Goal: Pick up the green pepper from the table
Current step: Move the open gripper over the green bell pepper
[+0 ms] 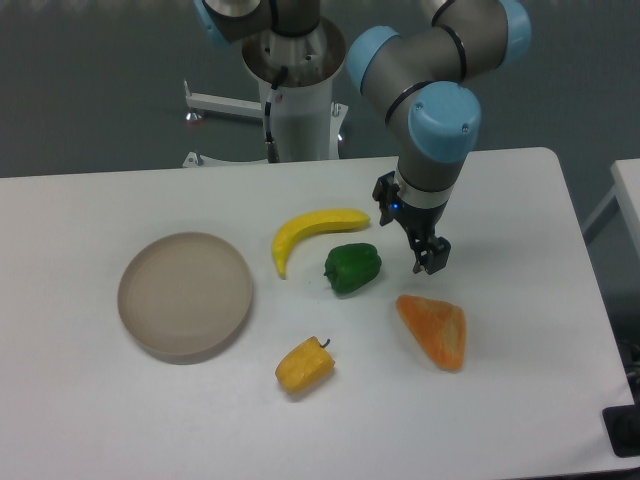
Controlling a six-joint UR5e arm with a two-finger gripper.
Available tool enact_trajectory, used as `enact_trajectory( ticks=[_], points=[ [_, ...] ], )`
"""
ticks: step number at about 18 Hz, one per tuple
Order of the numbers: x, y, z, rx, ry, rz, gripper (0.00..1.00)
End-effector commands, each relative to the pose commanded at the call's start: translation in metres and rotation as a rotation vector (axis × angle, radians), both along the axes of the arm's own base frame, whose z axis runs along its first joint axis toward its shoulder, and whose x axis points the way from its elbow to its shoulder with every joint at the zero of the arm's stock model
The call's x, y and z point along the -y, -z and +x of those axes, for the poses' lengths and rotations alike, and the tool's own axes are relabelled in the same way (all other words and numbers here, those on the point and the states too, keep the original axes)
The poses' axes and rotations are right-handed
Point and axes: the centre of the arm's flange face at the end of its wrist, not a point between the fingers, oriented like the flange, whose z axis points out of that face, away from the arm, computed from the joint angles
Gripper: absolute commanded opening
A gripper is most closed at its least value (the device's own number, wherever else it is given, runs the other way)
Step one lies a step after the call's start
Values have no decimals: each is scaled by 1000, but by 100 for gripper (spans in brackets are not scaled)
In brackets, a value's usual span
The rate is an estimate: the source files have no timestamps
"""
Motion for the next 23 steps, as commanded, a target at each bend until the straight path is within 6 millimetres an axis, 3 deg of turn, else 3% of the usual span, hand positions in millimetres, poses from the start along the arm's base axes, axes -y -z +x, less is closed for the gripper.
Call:
enact_trajectory(
  ticks=[7, 10, 18, 23],
  points=[
    [0, 12, -1, 26, -3, -5, 100],
    [13, 34, 3, 59, -4, -34, 100],
    [17, 76, 21, 55, 25, 32, 100],
    [24, 98, 33, 142, 16, 51, 100]
  ],
)
